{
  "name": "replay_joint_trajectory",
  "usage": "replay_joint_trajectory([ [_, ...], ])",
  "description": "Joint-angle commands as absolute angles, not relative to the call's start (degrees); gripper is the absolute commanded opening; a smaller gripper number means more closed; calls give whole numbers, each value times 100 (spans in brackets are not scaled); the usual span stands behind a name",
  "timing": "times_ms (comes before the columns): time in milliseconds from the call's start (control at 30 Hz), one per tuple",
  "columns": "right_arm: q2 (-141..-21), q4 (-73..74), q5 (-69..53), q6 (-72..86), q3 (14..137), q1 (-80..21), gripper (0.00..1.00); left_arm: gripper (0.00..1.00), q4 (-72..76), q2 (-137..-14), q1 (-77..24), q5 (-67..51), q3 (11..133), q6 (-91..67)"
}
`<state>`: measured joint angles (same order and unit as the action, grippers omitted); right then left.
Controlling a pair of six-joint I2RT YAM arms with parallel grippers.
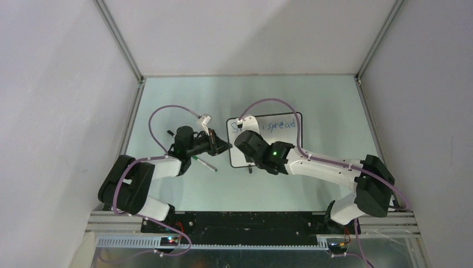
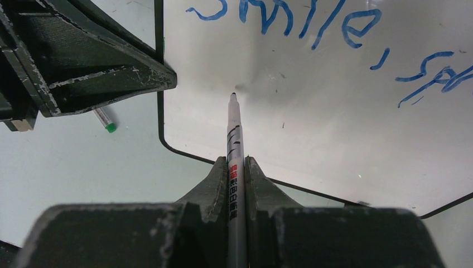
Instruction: Write a sentence on the whiteboard
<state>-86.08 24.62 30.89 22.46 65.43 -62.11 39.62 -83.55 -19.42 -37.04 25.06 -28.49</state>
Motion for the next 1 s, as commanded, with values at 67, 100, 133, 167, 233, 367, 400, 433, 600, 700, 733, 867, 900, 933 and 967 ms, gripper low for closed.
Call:
replay_joint_trajectory([
  [67,-8753,2556,3408,2341,6888,-6247,0,7,4008,-8311,-1942,-3544,2448,-2824],
  [100,-8778,2561,3420,2345,6897,-6244,0,7,4003,-8309,-1942,-3543,2451,-2822],
  [133,-8783,2572,3433,2346,6898,-6247,0,7,4001,-8307,-1942,-3549,2456,-2822],
  [167,-8801,2569,3453,2353,6899,-6246,0,7,3995,-8306,-1947,-3545,2460,-2826],
  [233,-8834,2580,3475,2351,6915,-6240,0,6,3991,-8306,-1944,-3553,2461,-2828],
  [367,-8921,2585,3535,2360,6969,-6232,0,6,3990,-8305,-1942,-3555,2457,-2837],
  [400,-8956,2593,3552,2363,7002,-6229,0,6,3997,-8310,-1947,-3554,2459,-2845],
  [433,-8982,2606,3591,2368,7021,-6230,0,6,3998,-8307,-1945,-3558,2460,-2842],
  [600,-9135,2645,3669,2373,7140,-6224,0,6,4015,-8330,-1943,-3569,2461,-2871],
  [700,-9189,2634,3648,2376,7180,-6223,0,6,4025,-8332,-1956,-3573,2461,-2874],
  [733,-9205,2610,3630,2363,7187,-6225,0,6,4025,-8334,-1954,-3579,2461,-2874],
  [867,-9254,2577,3417,2330,7202,-6225,0,6,4017,-8346,-1954,-3568,2465,-2874],
  [900,-9274,2593,3372,2329,7206,-6225,0,6,4010,-8342,-1954,-3573,2469,-2874],
  [933,-9287,2606,3352,2329,7206,-6224,0,6,4005,-8341,-1953,-3572,2469,-2870],
  [967,-9300,2631,3341,2336,7207,-6227,0,6,4007,-8339,-1952,-3566,2469,-2872],
])
